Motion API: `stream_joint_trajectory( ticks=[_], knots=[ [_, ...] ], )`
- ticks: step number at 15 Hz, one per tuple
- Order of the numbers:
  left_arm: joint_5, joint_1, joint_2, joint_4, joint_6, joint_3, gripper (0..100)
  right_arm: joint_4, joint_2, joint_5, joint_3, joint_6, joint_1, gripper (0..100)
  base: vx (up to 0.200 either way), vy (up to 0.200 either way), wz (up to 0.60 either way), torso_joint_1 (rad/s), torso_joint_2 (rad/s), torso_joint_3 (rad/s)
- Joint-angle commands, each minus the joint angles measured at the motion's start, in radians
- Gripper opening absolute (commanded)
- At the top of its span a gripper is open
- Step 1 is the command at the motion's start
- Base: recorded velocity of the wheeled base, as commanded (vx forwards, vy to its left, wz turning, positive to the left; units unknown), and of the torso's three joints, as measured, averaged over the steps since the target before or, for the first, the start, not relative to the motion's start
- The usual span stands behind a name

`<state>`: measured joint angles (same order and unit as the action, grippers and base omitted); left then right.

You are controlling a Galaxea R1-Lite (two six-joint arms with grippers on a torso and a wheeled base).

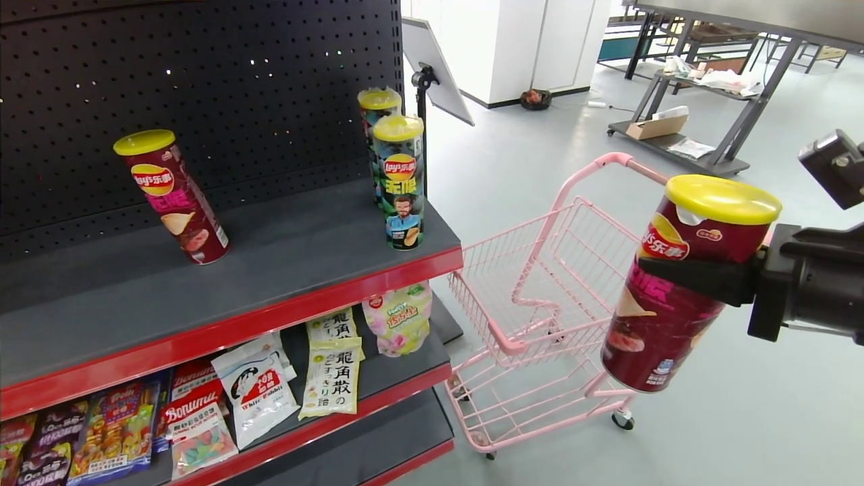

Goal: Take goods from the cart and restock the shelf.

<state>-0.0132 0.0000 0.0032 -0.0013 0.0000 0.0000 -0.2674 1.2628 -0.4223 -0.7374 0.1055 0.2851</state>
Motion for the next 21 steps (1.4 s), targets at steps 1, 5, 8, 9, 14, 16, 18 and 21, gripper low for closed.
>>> stream_joint_trajectory(
  ticks=[1, 5, 8, 9, 14, 16, 18, 21],
  knots=[
    [-0.001, 0.0, 0.0, 0.0, 0.0, 0.0, 100, 0.001, 0.0, 0.0, 0.0, 0.0, 0.0, 0, 0.0, 0.0, 0.0, 0.159, -0.36, -0.203],
    [-0.001, 0.0, 0.0, 0.0, 0.0, 0.0, 100, 0.001, 0.0, 0.002, 0.006, 0.0, -0.001, 0, 0.0, 0.0, 0.0, 0.156, -0.35, -0.207],
    [0.001, 0.0, 0.0, 0.0, 0.0, 0.0, 100, -0.001, 0.0, 0.024, 0.018, 0.0, 0.0, 0, 0.0, 0.0, 0.2, 0.049, -0.12, -0.069],
    [-0.001, 0.0, 0.0, 0.0, 0.0, 0.0, 100, 0.001, 0.0, 0.027, 0.021, 0.002, 0.0, 0, 0.0, 0.0, 0.6, 0.012, -0.01, -0.017],
    [0.001, 0.0, 0.0, 0.0, 0.0, 0.0, 100, -0.001, -0.002, 0.022, 0.032, 0.002, 0.0, 0, 0.0, 0.0, 0.6, 0.009, 0.0, 0.0],
    [0.001, 0.0, 0.0, 0.0, 0.0, 0.0, 100, -0.001, -0.02, 0.02, 0.053, 0.011, 0.0, 0, 0.0, 0.0, 0.0, 0.0, 0.0, 0.0],
    [0.001, 0.0, 0.0, 0.0, 0.0, 0.0, 100, -0.001, -0.037, 0.02, 0.073, 0.022, 0.002, 0, 0.0, 0.0, 0.0, 0.0, 0.0, 0.0],
    [0.001, -0.002, 0.0, 0.0, 0.0, 0.0, 100, -0.001, -0.04, 0.024, 0.073, 0.023, 0.009, 0, 0.0, 0.0, 0.0, 0.0, 0.0, 0.0]
  ],
)
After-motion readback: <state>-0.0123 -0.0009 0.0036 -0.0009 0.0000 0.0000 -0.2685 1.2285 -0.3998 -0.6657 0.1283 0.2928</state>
